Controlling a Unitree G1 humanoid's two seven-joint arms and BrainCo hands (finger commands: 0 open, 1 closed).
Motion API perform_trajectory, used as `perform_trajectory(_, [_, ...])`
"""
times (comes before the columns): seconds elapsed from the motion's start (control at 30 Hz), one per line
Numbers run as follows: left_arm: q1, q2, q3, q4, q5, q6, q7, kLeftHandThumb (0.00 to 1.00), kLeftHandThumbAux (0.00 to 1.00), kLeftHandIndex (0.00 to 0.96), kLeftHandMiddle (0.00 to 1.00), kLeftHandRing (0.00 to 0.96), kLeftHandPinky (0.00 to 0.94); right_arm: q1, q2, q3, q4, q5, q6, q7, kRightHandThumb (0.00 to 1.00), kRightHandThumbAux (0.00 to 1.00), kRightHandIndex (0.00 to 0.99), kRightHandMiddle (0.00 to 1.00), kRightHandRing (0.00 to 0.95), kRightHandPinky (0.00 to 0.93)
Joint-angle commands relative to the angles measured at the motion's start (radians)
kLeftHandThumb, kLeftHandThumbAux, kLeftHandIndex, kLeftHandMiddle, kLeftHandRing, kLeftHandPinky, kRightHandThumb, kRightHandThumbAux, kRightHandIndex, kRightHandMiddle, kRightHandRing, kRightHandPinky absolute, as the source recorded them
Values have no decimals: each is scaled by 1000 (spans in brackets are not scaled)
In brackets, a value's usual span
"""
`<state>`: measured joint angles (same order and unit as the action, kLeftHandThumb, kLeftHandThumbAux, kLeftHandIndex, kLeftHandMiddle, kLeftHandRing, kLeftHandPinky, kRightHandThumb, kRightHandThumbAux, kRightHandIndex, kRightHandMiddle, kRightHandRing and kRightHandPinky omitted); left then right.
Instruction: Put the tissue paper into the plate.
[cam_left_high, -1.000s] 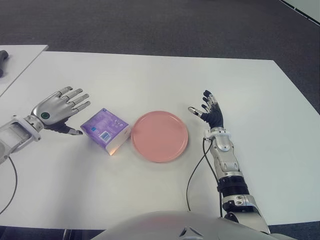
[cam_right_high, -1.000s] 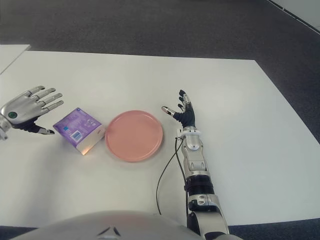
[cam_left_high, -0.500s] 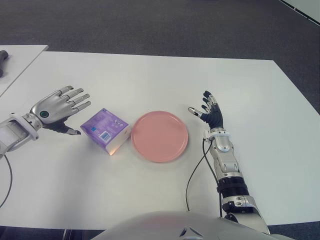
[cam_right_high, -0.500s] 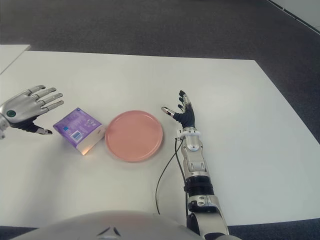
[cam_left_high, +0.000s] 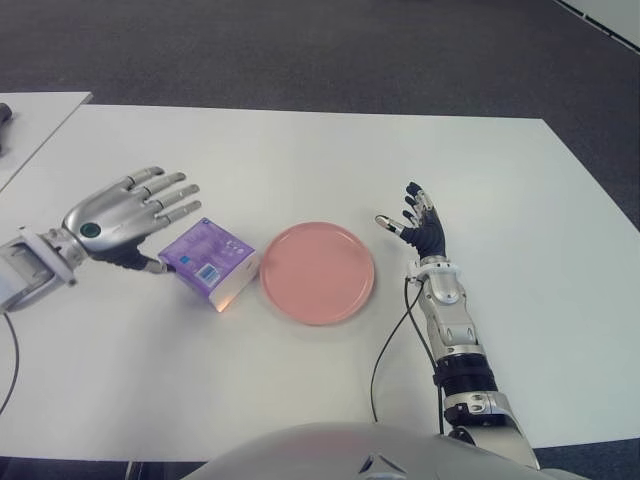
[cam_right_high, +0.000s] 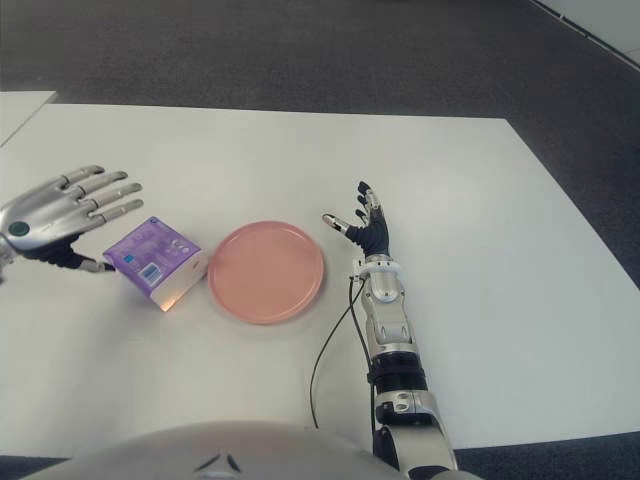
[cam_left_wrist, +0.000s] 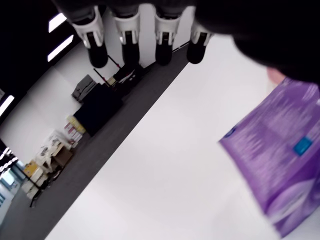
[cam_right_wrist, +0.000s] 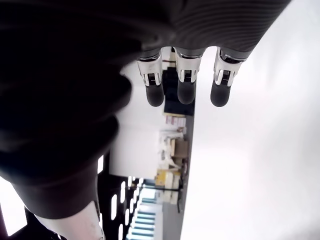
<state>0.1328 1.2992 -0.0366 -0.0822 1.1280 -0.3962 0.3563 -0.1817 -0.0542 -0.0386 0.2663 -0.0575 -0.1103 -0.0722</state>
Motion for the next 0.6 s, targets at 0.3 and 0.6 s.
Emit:
perform_trajectory(0.3, [94,-47,38,-89,-6,-79,44,338,266,0,0,0,0,1,9,9,16,-11,21,-8,0,853,40,39,33,67])
perform_trajectory(0.6, [91,-75,32,-77,5,-118,53,304,296,0,0,0,0,3,15,12,15,-17,21,-13,0,853,40,39,33,67])
